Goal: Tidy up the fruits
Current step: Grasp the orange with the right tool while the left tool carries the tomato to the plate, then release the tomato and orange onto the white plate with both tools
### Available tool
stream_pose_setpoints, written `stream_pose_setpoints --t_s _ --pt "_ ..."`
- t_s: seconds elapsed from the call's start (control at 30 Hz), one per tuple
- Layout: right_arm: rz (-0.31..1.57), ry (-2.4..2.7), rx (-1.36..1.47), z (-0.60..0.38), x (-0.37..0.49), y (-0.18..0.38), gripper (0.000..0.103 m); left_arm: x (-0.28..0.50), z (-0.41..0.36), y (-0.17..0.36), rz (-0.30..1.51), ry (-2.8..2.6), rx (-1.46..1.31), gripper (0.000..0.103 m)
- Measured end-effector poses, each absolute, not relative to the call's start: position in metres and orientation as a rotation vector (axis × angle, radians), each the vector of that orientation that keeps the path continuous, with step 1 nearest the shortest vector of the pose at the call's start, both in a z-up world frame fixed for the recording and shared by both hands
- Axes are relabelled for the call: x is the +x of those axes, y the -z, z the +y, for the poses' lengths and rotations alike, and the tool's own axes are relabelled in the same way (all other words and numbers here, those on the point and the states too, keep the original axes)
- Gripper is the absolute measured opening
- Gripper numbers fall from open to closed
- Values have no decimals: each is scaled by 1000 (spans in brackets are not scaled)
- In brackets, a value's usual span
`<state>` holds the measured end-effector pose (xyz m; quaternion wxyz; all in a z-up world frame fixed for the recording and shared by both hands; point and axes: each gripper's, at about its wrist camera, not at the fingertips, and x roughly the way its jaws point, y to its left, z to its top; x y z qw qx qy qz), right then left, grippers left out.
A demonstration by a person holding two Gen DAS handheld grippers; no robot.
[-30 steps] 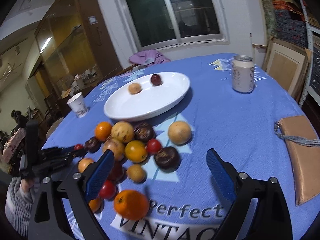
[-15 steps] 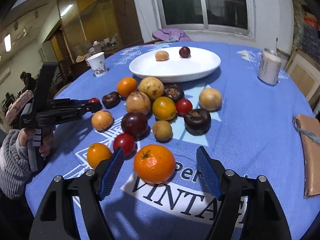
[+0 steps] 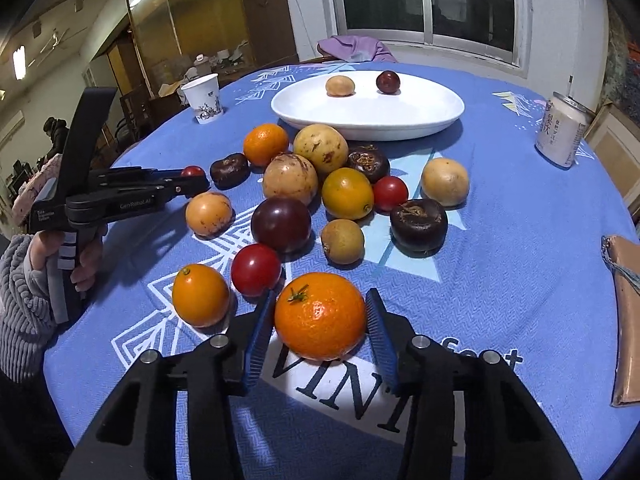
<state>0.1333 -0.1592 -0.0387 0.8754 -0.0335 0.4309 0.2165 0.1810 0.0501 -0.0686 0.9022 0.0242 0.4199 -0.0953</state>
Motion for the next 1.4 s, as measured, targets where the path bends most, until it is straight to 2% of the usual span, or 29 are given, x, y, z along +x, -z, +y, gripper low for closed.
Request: stream_pose_setpoints --t_s 0.27,0.47,0.6,0.73,0.83,1.03,1.1,1.17,1.4 --pt "833 -422 59 -185 139 24 46 169 50 38 756 187 42 28" --pt "707 -385 90 -195 183 -50 46 211 32 -24 679 183 70 28" --pt "660 -370 128 -186 239 -85 46 255 18 -44 676 201 22 28" --pt "730 -336 145 -169 297 -63 46 303 4 -18 760 185 -2 28" --pt "821 -311 167 -162 333 -26 46 323 -3 7 814 185 6 28" --pt "899 -286 124 -151 352 13 46 340 -8 36 863 184 43 29" --pt "907 -291 129 -150 352 16 48 341 -6 38 863 187 38 36" --pt "903 -294 137 -150 349 16 48 340 -4 37 849 173 39 55" --pt "829 -308 169 -158 333 -10 48 327 2 18 809 171 16 58"
